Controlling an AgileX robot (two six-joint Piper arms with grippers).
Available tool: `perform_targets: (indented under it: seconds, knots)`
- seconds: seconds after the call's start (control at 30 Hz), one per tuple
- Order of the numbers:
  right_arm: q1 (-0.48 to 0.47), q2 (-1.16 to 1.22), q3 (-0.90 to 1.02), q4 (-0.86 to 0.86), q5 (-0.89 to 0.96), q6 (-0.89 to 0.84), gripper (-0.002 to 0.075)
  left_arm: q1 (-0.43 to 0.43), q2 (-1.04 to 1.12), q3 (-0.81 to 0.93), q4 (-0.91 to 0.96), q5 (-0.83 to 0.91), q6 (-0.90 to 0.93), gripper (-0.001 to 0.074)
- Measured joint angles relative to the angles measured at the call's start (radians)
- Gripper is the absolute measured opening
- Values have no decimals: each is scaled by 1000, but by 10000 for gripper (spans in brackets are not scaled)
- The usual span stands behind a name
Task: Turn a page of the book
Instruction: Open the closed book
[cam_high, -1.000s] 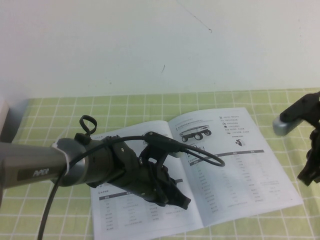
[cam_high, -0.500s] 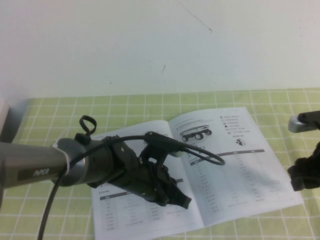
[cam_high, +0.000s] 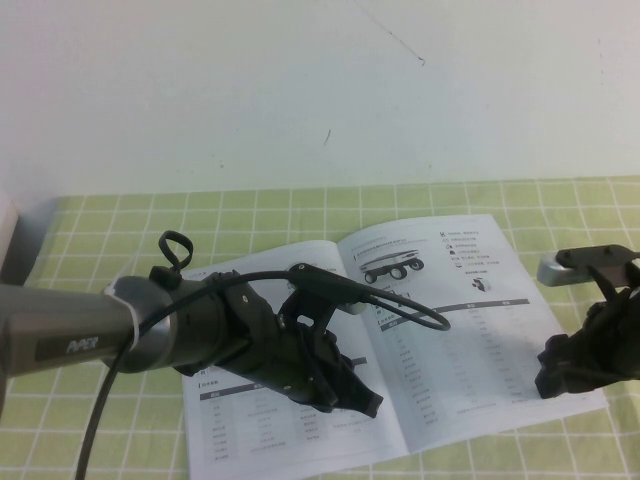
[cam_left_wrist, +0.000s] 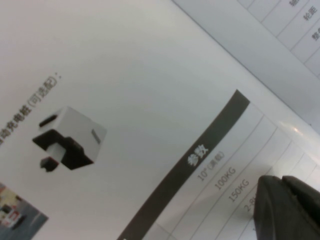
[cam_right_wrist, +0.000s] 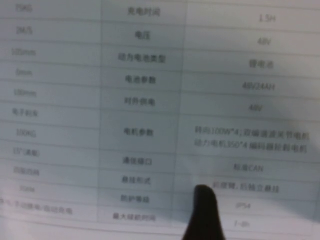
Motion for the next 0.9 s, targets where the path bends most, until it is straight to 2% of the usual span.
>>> perform_targets:
  seconds: [0.6,0.9]
  knots:
    - [-7,14,-4,-15,-19,-6,498,0,0,0,-2,0,3,-4]
    - [-11,18,-9,55,-3,-77,499,0,0,0,-2,0,8,-4]
